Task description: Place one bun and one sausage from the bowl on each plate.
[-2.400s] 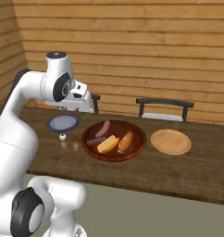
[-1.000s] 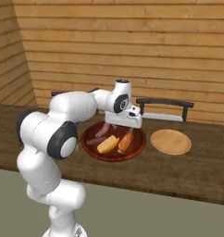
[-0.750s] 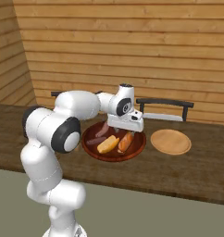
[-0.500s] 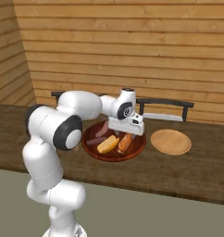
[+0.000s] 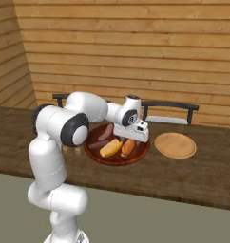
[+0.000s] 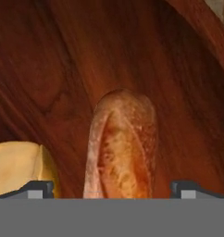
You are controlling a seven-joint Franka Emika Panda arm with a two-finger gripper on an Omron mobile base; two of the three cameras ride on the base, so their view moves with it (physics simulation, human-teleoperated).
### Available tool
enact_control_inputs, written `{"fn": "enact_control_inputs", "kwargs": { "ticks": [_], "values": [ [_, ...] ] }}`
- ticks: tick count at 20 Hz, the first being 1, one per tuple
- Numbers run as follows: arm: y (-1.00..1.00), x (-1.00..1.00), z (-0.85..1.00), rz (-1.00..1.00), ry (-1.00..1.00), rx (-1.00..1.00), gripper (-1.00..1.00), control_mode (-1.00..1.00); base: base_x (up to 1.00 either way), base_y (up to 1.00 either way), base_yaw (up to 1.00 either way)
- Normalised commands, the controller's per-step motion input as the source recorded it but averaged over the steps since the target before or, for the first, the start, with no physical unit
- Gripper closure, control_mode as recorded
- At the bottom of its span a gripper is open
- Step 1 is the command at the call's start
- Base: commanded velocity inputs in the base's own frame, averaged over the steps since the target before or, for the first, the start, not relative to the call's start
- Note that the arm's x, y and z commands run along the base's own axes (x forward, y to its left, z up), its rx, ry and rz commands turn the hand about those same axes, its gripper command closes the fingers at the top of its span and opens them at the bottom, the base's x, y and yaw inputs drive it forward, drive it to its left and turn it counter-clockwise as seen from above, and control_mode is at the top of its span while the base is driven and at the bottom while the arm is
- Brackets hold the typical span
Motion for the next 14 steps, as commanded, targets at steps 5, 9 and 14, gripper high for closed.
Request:
{"fn": "enact_control_inputs", "kwargs": {
  "ticks": [5, 9, 14],
  "values": [
    [-0.06, 0.02, -0.09, -0.01, 0.0, 0.0, -1.0, -1.0, 0.0, 0.0, 0.0],
    [-0.01, 0.0, 0.0, 0.0, 0.0, 0.0, -1.0, -1.0, 0.0, 0.0, 0.0],
    [0.0, 0.0, 0.0, 0.0, 0.0, 0.0, -1.0, -1.0, 0.0, 0.0, 0.0]
  ]
}}
